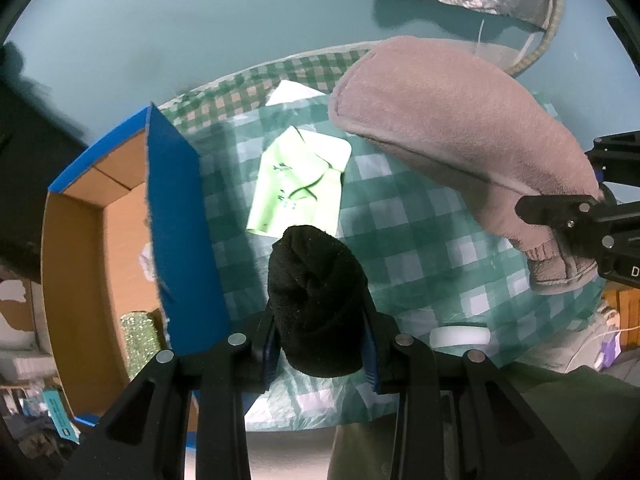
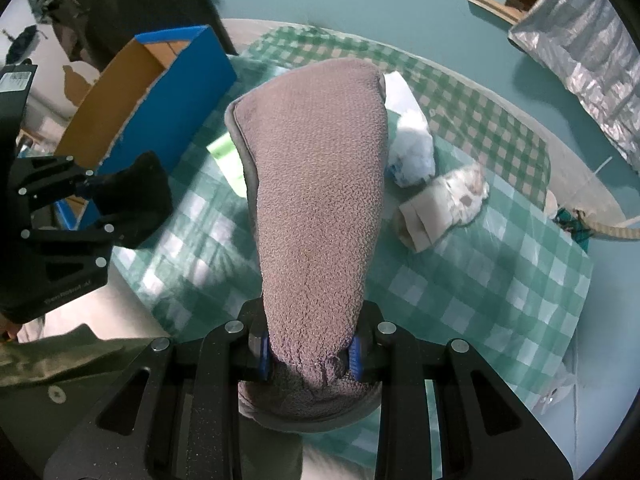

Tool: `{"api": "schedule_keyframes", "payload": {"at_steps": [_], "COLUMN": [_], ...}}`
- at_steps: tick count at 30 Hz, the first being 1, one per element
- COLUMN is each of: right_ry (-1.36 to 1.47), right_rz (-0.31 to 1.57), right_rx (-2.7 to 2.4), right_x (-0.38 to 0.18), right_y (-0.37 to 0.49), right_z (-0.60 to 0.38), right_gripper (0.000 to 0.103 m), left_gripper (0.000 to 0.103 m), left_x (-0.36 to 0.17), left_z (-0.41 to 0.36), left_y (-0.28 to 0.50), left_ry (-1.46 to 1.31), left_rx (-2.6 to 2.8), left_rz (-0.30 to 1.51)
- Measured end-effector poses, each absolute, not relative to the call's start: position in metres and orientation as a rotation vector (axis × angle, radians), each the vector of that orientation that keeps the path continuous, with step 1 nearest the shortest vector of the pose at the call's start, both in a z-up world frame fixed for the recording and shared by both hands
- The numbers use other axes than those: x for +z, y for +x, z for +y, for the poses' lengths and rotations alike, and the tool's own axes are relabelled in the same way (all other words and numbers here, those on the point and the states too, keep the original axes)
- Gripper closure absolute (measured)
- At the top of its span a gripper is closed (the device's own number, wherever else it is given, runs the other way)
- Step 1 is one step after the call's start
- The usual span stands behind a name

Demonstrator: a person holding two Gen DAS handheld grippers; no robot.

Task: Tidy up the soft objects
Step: 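Carry the black sock and brown slipper toward the box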

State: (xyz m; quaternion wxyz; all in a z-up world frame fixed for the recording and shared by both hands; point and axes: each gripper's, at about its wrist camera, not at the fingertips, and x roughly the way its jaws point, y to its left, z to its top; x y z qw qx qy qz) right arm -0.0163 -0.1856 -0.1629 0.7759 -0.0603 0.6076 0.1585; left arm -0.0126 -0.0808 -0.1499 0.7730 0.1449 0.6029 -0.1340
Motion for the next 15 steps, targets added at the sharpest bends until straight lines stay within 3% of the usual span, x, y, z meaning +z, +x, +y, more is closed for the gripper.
{"api": "schedule_keyframes", "payload": {"at_steps": [15], "right_ry": [-0.172], "right_rz": [1.268], "right_rx": [0.414], "right_x": [-0.132], "right_y": [-0.002], "right_z": [-0.151], "right_gripper": [0.076], "left_gripper": [0.069], "left_x": [-0.113], "left_z": [-0.050], "left_y": [-0.017], "left_ry": [0.244], "left_rx": [-0.225], "left_rz": [1.259]}}
